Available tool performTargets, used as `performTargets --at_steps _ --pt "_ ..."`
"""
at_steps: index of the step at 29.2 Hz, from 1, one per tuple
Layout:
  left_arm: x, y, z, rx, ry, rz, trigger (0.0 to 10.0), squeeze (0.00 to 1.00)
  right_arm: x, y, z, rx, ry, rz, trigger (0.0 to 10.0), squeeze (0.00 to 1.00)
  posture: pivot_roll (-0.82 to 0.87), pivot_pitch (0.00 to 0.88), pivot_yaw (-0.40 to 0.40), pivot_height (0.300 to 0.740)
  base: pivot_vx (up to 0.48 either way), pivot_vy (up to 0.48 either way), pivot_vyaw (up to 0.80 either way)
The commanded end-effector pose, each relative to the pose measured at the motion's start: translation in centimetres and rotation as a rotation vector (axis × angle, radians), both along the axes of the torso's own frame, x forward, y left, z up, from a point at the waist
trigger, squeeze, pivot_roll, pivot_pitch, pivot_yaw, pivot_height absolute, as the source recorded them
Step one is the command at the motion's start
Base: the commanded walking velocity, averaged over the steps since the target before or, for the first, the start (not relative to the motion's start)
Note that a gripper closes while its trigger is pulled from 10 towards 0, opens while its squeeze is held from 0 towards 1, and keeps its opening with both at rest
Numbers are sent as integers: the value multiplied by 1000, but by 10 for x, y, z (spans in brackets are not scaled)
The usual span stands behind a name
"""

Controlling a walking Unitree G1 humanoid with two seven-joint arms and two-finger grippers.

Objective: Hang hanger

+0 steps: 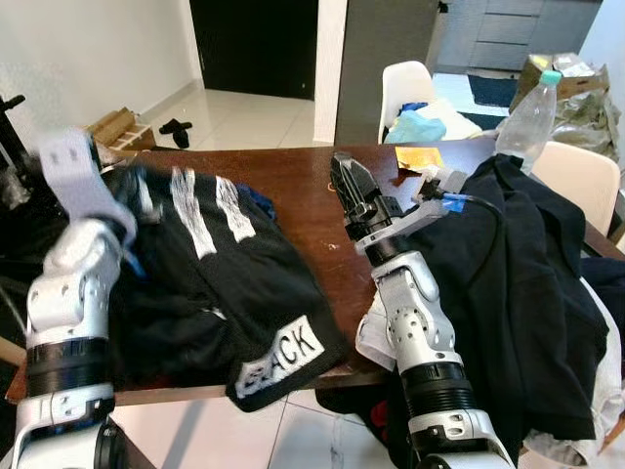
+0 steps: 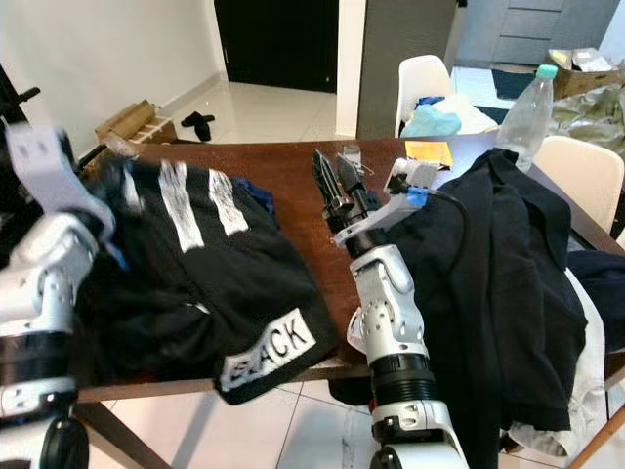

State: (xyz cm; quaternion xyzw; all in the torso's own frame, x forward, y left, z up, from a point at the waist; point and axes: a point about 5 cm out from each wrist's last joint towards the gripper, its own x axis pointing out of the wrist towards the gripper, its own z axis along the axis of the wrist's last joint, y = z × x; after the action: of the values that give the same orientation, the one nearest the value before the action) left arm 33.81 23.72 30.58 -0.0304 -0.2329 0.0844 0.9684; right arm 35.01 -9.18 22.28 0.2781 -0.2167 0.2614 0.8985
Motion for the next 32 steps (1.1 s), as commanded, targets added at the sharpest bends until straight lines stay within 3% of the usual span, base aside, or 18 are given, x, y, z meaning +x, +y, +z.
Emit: performTargets --at_steps 1,2,3,4,5,6,7,8,14,17,28,32 --pt "-8 -8 22 58 -124 -6 0 0 0 2 3 6 -6 2 10000 0 145 25 20 740 0 0 0" --pt "-12 -21 37 135 -206 -46 0 0 0 1 3 6 -6 -2 10000 0 140 23 24 740 0 0 0" --pt "-12 -21 37 135 -206 -46 0 0 0 1 3 6 -6 -2 10000 0 140 23 24 740 0 0 0" --pt "-18 -42 51 266 -302 -122 0 0 0 -1 3 5 -8 -13 10000 0 135 20 25 740 0 0 0" --pt "-18 -42 51 266 -302 -122 0 0 0 -1 3 5 -8 -13 10000 0 135 20 25 740 0 0 0" --pt "-24 -63 59 377 -373 -180 0 0 1 -3 3 2 -8 -30 10000 0 132 18 29 740 0 0 0" --pt "-24 -63 59 377 -373 -180 0 0 1 -3 3 2 -8 -30 10000 0 132 18 29 740 0 0 0" --pt "-29 -76 63 432 -422 -203 0 0 1 -6 4 -3 -8 -50 10000 0 125 18 32 740 0 0 0" --pt "-34 -85 71 431 -499 -192 0 0 2 -11 5 -2 -10 -82 10000 0 124 16 29 740 0 0 0" --pt "-40 -92 80 453 -583 -183 0 0 2 -23 11 55 -31 -155 10000 0 123 11 31 740 0 0 -717" --pt "-45 -97 89 519 -654 -177 0 0 1 -38 31 132 -110 -228 10000 0 118 0 30 740 0 0 -800" --pt "-44 -99 88 525 -661 -192 0 0 0 -53 42 127 -157 -351 10000 0 113 0 28 740 0 0 -800"
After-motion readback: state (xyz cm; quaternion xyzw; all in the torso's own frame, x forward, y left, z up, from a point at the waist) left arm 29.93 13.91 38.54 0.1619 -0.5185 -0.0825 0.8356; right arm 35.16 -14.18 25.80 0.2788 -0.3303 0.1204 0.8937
